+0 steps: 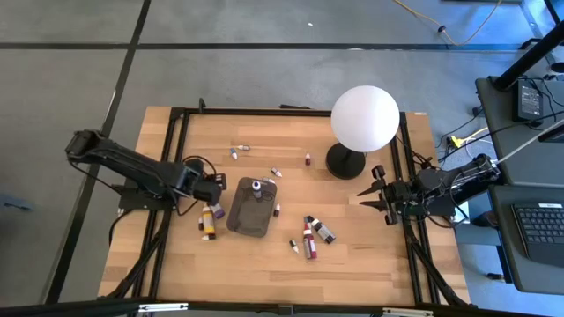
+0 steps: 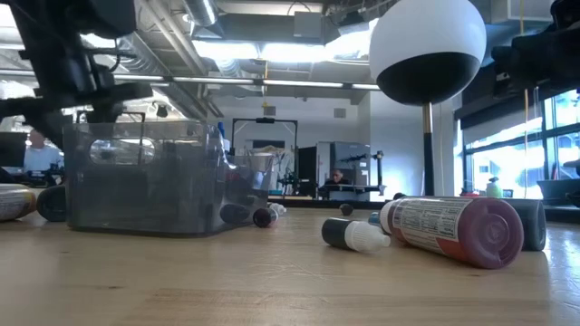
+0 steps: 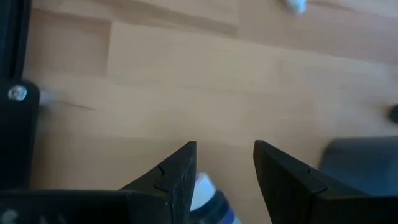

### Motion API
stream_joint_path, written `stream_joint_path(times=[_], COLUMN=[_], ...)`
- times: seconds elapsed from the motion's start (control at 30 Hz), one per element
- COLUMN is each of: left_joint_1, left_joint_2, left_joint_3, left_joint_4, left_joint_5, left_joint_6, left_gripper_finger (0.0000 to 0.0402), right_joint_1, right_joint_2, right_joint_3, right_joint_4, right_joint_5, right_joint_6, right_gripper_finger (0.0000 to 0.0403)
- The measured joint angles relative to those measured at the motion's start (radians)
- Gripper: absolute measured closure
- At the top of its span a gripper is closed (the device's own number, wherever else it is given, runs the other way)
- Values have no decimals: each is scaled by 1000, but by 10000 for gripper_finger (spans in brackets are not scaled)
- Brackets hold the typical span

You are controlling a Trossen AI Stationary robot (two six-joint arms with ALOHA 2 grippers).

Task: Pick & Place food coloring
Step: Put the large purple food coloring bottle into the black bin

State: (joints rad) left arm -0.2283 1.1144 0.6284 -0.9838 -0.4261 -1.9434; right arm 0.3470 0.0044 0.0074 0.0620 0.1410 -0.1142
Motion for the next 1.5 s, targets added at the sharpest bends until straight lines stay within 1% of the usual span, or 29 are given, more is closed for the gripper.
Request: stream_joint_path(times=[0.17, 0.53, 0.7, 0.9, 1.2, 1.5], left_joint_1=[-6, -7, -7, -7, -7, -5], left_joint_2=[35, 154, 184, 209, 267, 283], left_joint_3=[-3, -3, -3, -3, -3, -3], left_joint_4=[0, 0, 1, 19, 66, 123], left_joint_5=[60, 83, 90, 133, 141, 131], left_joint_6=[-37, -104, -115, -122, -138, -123], left_gripper_finger=[243, 246, 246, 242, 246, 243], right_joint_1=[0, 0, 0, 0, 0, 0], right_joint_2=[0, 0, 0, 0, 0, 0], right_joint_3=[0, 0, 0, 0, 0, 0], right_joint_4=[22, 27, 27, 27, 27, 24], right_joint_5=[0, -1, -1, -2, -2, -2], right_joint_6=[-20, -26, -26, -26, -26, -26], right_gripper_finger=[289, 289, 289, 289, 289, 289])
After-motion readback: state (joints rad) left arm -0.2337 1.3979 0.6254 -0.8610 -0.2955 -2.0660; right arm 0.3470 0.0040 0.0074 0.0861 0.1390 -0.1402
